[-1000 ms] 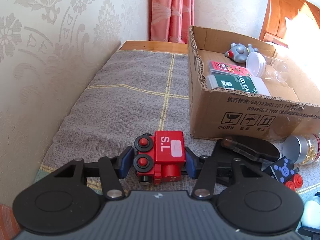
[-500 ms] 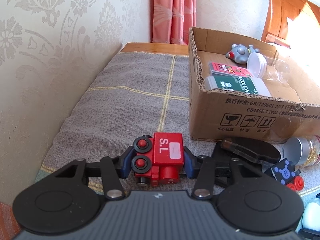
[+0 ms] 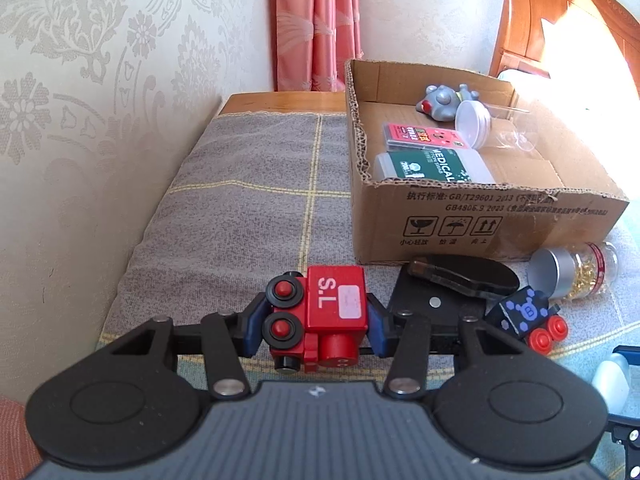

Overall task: Organize rigid objects
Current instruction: 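Carry the train and mint-green case into the box and open both tools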

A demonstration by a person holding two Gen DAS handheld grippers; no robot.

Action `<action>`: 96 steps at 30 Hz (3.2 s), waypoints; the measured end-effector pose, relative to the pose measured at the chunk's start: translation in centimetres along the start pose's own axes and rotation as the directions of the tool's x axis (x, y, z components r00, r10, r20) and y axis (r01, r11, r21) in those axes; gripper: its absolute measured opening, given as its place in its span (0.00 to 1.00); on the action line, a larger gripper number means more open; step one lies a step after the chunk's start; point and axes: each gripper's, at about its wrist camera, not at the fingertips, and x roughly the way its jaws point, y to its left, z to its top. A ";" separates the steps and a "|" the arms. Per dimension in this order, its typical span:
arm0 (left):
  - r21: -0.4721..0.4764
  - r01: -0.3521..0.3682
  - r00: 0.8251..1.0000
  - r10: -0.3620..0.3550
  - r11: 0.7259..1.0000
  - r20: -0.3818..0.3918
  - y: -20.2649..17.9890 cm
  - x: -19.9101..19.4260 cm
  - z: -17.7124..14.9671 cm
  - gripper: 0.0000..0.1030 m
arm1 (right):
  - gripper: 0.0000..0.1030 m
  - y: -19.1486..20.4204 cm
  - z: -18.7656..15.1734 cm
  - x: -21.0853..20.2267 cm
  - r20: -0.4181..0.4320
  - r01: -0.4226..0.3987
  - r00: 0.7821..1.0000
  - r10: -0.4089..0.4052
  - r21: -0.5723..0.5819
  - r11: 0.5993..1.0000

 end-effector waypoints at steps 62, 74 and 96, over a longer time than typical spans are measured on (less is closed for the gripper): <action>0.167 0.112 0.984 -0.132 0.979 0.115 -5.1 -5.1 4.1 0.47 | 1.00 -6.2 5.3 -2.8 0.070 0.165 0.972 -0.223 0.472 0.866; 0.289 0.183 0.965 -0.227 0.940 0.129 -13.3 -2.2 10.1 0.47 | 1.00 -6.6 2.8 -2.8 0.050 0.182 0.971 -0.234 0.481 0.858; 0.254 0.091 0.976 -0.138 0.963 0.170 -11.9 -3.9 8.5 1.00 | 1.00 -6.8 1.9 -3.3 0.044 0.181 0.971 -0.233 0.502 0.846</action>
